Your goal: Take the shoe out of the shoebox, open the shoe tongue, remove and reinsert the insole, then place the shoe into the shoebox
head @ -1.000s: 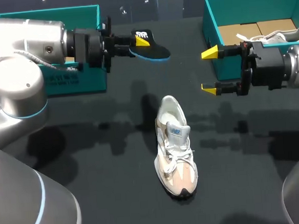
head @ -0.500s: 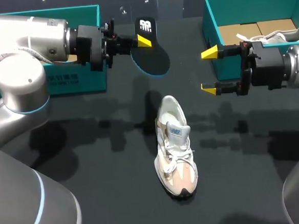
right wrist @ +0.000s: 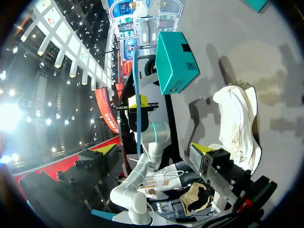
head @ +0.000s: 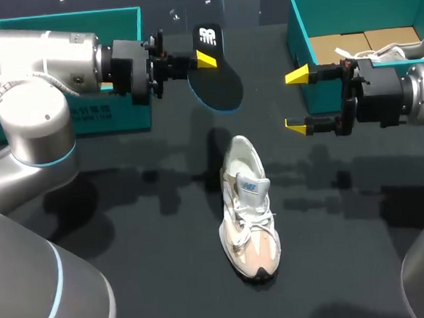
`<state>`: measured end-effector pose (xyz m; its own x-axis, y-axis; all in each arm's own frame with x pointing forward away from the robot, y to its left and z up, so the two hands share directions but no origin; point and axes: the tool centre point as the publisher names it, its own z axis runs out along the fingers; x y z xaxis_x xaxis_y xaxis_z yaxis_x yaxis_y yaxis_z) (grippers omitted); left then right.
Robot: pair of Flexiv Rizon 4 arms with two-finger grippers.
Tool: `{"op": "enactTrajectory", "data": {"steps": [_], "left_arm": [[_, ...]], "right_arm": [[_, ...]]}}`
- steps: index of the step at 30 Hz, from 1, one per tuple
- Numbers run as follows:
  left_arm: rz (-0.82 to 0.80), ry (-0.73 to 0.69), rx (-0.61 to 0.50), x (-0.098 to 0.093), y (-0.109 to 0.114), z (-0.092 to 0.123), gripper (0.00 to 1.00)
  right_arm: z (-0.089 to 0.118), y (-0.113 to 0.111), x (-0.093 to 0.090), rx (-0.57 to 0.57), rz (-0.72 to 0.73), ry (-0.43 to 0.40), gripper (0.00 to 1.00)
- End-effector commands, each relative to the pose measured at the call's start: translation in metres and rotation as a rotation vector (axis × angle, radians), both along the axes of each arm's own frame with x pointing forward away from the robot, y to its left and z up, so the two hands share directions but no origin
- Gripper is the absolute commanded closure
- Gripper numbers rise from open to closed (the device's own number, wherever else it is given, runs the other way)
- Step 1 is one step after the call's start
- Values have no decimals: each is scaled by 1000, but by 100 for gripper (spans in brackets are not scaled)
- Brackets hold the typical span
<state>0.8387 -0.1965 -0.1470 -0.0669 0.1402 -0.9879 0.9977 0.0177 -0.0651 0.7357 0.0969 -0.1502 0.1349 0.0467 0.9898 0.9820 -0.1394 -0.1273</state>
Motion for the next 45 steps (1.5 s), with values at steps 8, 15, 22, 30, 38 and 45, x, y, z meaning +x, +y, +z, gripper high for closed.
{"op": "enactTrajectory", "data": {"steps": [8,15,22,30,38,45], "left_arm": [[40,-74,-1,-10,-23,-5,100],[40,-110,-1,-14,-34,-9,100],[37,-122,-17,-14,-39,-11,100],[33,-129,-43,-14,-42,-12,100],[22,-140,-60,-16,-46,-12,100],[11,-149,-64,-17,-48,-10,100]], "right_arm": [[-2,16,14,36,29,-78,0],[-4,27,19,44,52,-136,0],[-3,36,23,38,69,-151,24],[-4,41,25,31,82,-157,51],[-4,50,27,21,105,-161,55],[-7,56,26,13,119,-155,56]]}}
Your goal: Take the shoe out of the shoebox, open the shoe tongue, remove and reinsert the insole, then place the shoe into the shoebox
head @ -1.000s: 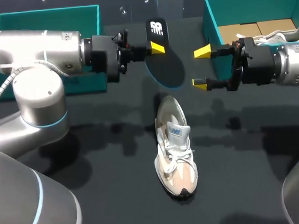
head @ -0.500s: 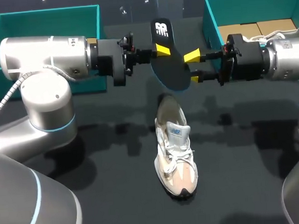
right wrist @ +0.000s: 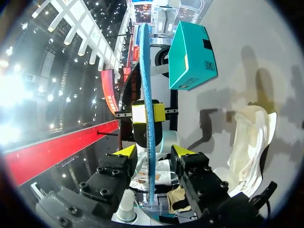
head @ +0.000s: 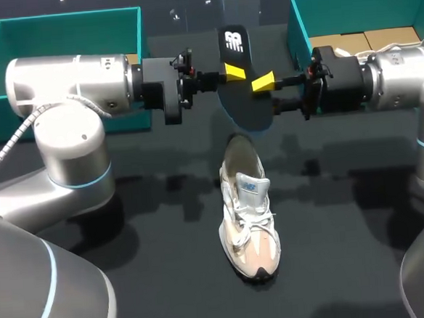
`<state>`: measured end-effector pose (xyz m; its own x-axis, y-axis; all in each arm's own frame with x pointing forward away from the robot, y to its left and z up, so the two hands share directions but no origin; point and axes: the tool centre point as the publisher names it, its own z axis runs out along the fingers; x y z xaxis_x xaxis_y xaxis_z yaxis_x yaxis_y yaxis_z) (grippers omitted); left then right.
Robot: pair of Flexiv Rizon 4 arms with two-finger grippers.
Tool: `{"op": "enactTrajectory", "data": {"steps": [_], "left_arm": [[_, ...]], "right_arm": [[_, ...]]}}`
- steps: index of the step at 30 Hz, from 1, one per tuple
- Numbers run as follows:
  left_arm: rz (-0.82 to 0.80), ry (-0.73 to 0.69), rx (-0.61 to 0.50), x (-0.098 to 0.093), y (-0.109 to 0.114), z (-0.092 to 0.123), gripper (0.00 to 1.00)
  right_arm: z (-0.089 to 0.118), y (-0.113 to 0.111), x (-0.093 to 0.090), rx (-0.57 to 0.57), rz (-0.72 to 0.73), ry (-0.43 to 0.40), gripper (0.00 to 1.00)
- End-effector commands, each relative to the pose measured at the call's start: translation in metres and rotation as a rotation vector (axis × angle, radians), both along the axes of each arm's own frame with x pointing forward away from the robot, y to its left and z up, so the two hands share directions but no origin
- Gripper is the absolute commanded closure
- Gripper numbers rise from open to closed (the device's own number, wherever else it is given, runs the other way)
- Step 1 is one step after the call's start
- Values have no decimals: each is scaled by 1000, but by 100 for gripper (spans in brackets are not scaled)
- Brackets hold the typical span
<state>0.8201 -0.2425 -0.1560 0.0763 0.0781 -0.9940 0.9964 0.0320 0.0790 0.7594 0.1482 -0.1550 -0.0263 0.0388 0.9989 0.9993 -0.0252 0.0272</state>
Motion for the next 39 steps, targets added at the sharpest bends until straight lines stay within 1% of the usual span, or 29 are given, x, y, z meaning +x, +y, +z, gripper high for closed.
{"op": "enactTrajectory", "data": {"steps": [1,6,8,11,13,15,18,23,25,26,27,32,33,34,37,39], "left_arm": [[-4,-3,-2,1,-3,0,100],[-9,-7,-2,0,-5,-2,100],[-10,-8,-3,-1,-5,-1,100],[-11,-12,-3,-1,-5,-1,100],[-10,-14,-3,-2,-5,-1,100],[-9,-15,-4,-2,-5,-1,100],[-10,-17,-5,-3,-6,-1,100],[-12,-19,-3,-3,-7,-1,100],[-12,-19,-3,-4,-7,-2,100],[-12,-19,-4,-4,-7,-2,100],[-12,-18,-4,-4,-7,-2,100],[-16,3,8,-4,-8,-3,100],[-18,9,16,-4,-7,-4,57],[-23,20,21,-5,-5,-4,0],[-29,68,67,-7,7,-6,0],[-28,144,102,-7,19,-9,0]], "right_arm": [[-2,6,1,-3,7,2,56],[-2,10,0,-7,14,2,61],[-3,11,0,-8,15,3,66],[-4,11,0,-5,15,5,69],[-4,12,0,-4,15,6,74],[-5,12,0,-3,15,6,82],[-4,13,0,-2,18,4,81],[-4,14,0,-1,18,4,74],[-3,14,-1,-2,18,3,75],[-3,14,-1,-2,18,3,82],[-3,14,-1,-3,15,4,100],[-3,14,0,-4,14,3,100],[-3,13,0,-4,13,2,100],[-3,11,-1,-3,12,0,100],[-3,3,-2,12,4,-21,100],[-3,-3,-2,12,0,-30,100]]}}
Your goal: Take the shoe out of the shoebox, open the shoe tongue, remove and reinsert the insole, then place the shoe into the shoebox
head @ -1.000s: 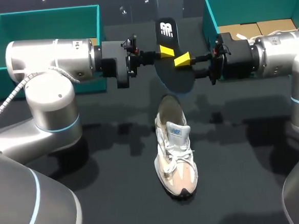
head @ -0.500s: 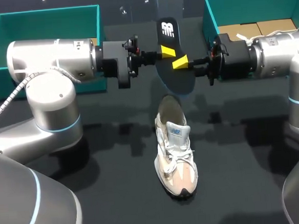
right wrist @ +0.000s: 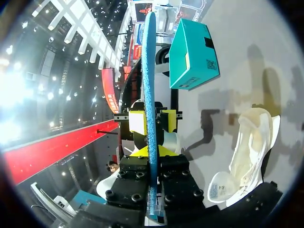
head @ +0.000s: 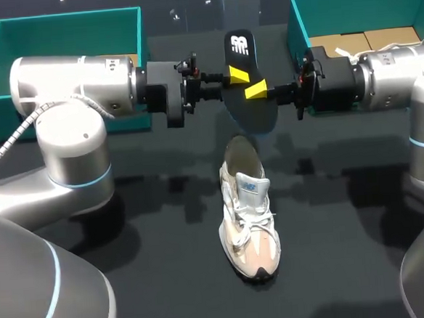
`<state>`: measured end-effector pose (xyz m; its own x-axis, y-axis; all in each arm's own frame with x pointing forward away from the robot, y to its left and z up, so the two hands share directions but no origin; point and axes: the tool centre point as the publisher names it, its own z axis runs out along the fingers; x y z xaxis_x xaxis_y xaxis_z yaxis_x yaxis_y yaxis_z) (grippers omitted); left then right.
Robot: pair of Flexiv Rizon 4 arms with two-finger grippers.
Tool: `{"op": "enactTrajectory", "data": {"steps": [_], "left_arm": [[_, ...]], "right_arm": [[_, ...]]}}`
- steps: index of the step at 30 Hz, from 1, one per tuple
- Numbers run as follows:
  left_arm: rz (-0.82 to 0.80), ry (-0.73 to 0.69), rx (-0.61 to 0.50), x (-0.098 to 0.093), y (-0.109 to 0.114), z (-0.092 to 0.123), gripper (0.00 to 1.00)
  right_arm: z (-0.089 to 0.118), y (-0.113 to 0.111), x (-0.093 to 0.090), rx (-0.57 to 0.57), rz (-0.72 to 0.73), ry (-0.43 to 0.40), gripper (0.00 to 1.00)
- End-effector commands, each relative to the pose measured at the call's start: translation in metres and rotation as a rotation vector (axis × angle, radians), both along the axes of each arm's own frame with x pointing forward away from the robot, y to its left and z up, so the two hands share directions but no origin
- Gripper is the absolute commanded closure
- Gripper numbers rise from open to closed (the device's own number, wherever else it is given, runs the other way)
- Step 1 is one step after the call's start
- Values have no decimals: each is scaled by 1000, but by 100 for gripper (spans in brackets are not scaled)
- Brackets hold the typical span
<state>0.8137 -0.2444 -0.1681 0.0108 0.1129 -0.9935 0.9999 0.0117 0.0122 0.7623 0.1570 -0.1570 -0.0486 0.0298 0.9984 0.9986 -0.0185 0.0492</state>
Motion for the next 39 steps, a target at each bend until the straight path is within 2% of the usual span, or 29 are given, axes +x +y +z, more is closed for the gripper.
{"op": "enactTrajectory", "data": {"steps": [1,4,17,19,21,24,28,30,39], "left_arm": [[-14,106,82,1,26,1,0],[43,184,90,1,46,-2,0],[71,202,103,-1,45,-3,0],[113,326,109,-5,45,-6,0],[172,426,163,-10,48,-8,0],[260,654,279,-13,60,-11,0],[281,860,349,-22,79,-11,0],[306,827,383,-25,84,-9,0],[306,827,383,-25,84,-9,0]], "right_arm": [[-1,-14,-5,4,-9,-15,100],[-2,-20,-4,19,-27,-42,100],[-4,-23,-4,28,-25,-50,100],[-9,-23,-4,10,-28,-73,100],[-13,-26,-4,34,-35,-99,100],[-17,-30,-3,52,-29,-149,100],[-20,-30,0,60,-28,-217,100],[-22,-27,4,48,-32,-250,100],[-24,-25,7,43,-35,-246,100]]}}
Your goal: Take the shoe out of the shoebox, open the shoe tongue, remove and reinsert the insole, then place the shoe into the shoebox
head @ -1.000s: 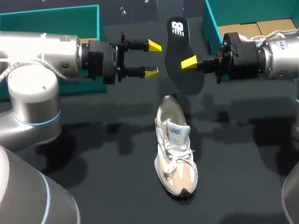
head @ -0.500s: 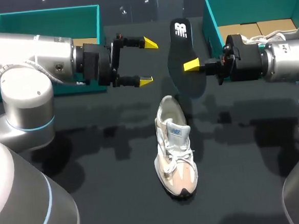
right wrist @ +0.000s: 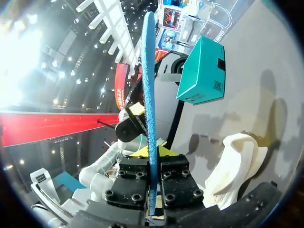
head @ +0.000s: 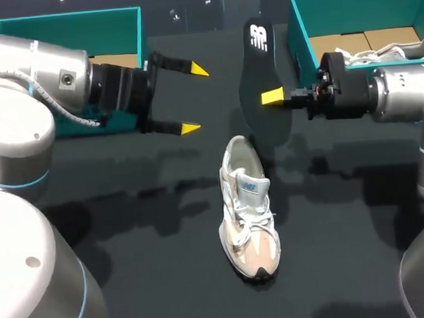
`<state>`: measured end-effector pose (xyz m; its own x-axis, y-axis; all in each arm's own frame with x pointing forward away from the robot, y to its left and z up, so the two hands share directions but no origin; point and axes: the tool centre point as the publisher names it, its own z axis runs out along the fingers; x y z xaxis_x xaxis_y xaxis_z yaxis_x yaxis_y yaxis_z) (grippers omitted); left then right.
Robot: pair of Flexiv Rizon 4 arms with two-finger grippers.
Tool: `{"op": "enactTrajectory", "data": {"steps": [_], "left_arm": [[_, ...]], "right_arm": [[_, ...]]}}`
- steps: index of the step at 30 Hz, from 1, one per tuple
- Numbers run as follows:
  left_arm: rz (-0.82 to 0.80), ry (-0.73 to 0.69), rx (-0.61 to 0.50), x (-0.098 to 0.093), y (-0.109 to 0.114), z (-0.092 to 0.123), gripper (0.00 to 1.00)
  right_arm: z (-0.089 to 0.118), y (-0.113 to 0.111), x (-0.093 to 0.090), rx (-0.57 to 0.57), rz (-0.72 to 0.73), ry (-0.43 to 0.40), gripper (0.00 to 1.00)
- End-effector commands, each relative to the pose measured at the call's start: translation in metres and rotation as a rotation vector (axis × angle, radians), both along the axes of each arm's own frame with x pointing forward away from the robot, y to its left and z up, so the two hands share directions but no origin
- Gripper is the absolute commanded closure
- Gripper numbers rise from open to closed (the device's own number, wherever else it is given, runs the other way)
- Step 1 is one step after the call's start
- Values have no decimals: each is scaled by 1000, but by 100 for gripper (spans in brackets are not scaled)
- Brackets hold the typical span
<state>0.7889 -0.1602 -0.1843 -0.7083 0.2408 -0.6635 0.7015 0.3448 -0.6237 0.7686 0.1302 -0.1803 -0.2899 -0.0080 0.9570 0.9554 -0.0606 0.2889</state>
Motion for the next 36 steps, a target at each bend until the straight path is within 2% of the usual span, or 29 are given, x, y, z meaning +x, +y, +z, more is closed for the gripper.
{"op": "enactTrajectory", "data": {"steps": [1,4,5,6,9,11,15,17,30,36], "left_arm": [[-2,86,114,0,-1,7,0],[-2,86,114,0,-1,7,0],[-34,129,80,0,1,6,0],[17,232,110,4,0,5,0],[85,334,172,3,3,-3,0],[108,390,205,-1,5,-8,0],[176,514,343,-14,10,-25,0],[305,491,431,-21,15,-35,0],[305,491,431,-21,15,-35,0],[330,519,467,-26,8,-58,0]], "right_arm": [[-1,2,1,-2,0,0,100],[-1,2,1,-2,0,0,100],[-4,3,1,-17,25,-15,100],[-6,3,1,-58,-18,-40,100],[-10,3,1,-54,-10,-105,100],[-13,3,2,-63,-13,-135,100],[-16,6,6,-57,-5,-212,100],[-18,8,8,-76,-76,-273,100],[-18,8,8,-76,-76,-273,100],[-35,24,10,-39,-70,-308,100]]}}
